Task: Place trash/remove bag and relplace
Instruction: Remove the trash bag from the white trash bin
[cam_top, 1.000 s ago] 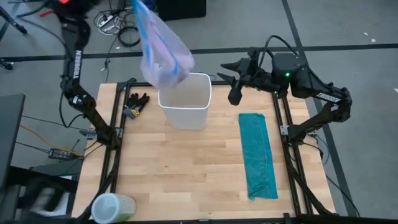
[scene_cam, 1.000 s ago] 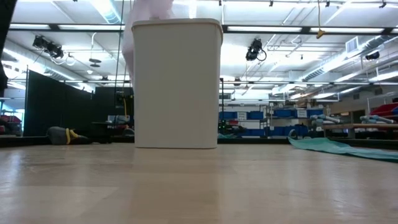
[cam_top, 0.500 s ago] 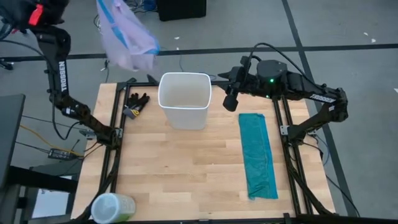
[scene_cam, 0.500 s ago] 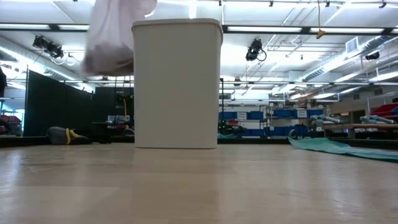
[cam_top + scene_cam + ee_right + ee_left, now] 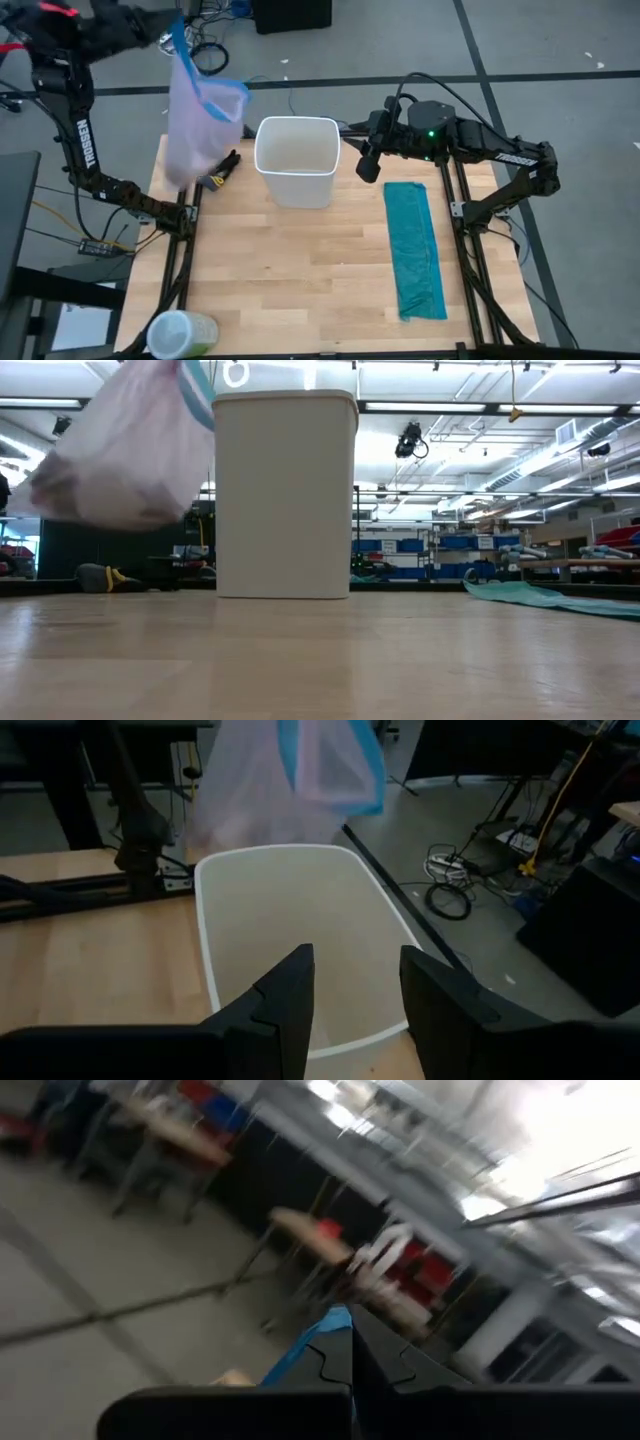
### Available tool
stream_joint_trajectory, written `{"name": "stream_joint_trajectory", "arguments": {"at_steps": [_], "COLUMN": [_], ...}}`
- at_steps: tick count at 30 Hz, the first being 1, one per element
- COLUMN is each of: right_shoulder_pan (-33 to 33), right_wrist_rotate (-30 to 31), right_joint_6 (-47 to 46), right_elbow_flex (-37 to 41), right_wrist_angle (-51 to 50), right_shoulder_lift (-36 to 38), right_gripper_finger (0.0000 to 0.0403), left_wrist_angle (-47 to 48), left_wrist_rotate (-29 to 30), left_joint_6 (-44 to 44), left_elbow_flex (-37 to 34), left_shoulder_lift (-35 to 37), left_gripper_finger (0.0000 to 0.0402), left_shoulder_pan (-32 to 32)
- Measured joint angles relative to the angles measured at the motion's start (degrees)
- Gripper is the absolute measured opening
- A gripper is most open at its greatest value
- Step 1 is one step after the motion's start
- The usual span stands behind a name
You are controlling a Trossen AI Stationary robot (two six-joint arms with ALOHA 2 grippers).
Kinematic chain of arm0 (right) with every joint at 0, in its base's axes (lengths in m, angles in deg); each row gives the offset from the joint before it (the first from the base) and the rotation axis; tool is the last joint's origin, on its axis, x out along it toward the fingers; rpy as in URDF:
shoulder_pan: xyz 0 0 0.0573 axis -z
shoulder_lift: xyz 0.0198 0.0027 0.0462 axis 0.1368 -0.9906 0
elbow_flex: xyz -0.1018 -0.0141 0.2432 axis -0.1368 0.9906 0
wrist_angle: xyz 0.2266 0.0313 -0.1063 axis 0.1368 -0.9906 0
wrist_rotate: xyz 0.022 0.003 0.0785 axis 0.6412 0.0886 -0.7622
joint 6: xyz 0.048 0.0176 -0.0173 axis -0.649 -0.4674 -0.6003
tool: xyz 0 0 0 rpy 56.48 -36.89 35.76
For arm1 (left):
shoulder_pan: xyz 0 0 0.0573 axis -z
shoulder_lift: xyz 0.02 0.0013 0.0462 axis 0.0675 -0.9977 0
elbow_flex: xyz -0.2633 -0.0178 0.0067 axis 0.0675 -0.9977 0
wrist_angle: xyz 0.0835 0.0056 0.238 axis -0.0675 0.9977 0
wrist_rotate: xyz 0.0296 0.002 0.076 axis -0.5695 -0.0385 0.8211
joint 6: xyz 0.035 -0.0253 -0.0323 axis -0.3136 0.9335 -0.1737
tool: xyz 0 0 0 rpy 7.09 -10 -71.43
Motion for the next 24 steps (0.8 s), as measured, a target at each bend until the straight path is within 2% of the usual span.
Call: {"name": "stream_joint_trajectory", "arguments": {"at_steps": [6,13,15,19,24], "right_shoulder_pan": [0.0,-0.8,-0.9,-0.9,-0.9], "right_wrist_rotate": [-0.1,-0.1,-0.1,-0.1,0.0], "right_joint_6": [-1.3,-2.4,-2.4,-2.4,-2.4], "right_elbow_flex": [0.0,0.0,0.0,0.0,0.0], "right_wrist_angle": [0.0,0.0,0.0,-0.1,-0.1], "right_shoulder_lift": [0.0,0.0,0.0,0.0,0.0], "right_gripper_finger": [0.0137,0.0137,0.0137,0.0137,0.0137], "left_wrist_angle": [20.4,39.6,41.3,43.2,44.6], "left_wrist_rotate": [8.7,26.1,26.5,28.4,27.6], "left_joint_6": [-16.2,-36.5,-39.8,-40.8,-43.2], "left_elbow_flex": [0.0,-0.1,-0.1,0.0,-1.0], "left_shoulder_lift": [1.9,1.5,1.5,1.5,1.3], "left_gripper_finger": [0.0,0.0,0.0,0.0,0.001], "left_shoulder_pan": [0.0,0.0,0.3,1.2,3.9]}}
